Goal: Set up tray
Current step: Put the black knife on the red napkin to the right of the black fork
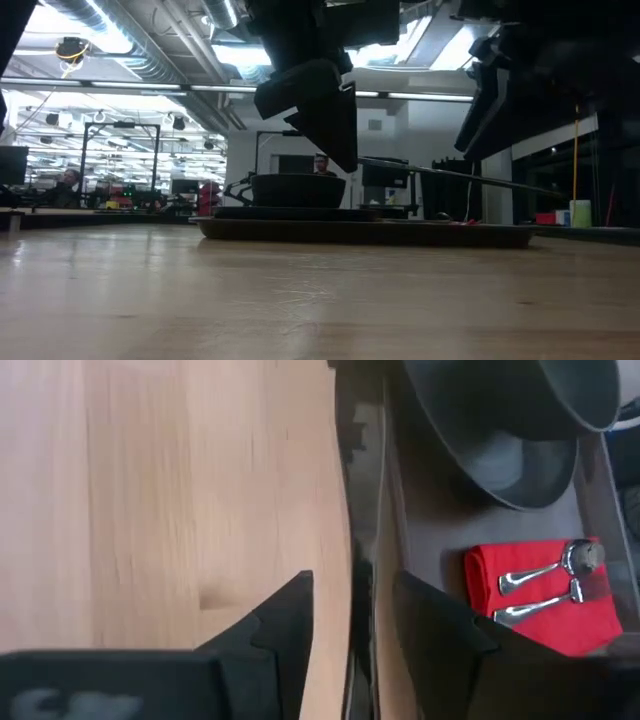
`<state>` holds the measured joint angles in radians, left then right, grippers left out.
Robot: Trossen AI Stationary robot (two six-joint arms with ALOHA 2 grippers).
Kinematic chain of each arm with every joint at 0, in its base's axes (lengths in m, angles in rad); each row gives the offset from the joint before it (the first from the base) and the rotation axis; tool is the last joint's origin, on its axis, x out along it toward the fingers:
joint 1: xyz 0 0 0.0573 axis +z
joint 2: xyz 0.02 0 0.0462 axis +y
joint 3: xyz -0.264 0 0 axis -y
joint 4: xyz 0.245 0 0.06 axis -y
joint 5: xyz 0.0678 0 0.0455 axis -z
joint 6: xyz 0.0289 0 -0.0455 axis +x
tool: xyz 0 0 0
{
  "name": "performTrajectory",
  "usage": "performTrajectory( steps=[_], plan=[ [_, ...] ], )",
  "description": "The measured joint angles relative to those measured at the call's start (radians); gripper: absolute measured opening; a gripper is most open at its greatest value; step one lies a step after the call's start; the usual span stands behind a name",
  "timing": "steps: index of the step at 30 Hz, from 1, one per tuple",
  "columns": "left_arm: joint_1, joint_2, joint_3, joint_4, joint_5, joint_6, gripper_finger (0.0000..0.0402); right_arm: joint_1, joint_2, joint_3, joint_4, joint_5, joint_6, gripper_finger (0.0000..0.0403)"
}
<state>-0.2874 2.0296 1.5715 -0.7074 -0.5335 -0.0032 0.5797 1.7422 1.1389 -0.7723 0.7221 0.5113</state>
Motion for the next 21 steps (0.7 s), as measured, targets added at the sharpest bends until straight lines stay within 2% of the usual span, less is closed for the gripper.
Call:
performTrajectory(
  steps=[11, 17, 21],
  plan=[
    [-0.001, 0.000, 0.000, 0.000, 0.002, -0.002, 0.0069, 0.000, 0.000, -0.002, -0.018, 0.025, -0.019, 0.0143],
    [-0.001, 0.000, 0.000, 0.000, 0.002, -0.002, 0.0069, 0.000, -0.001, -0.095, 0.087, 0.044, -0.023, 0.0143],
    [-0.001, 0.000, 0.000, 0.000, 0.003, -0.002, 0.0069, 0.000, -0.002, -0.111, 0.126, 0.046, -0.049, 0.0143]
  ],
)
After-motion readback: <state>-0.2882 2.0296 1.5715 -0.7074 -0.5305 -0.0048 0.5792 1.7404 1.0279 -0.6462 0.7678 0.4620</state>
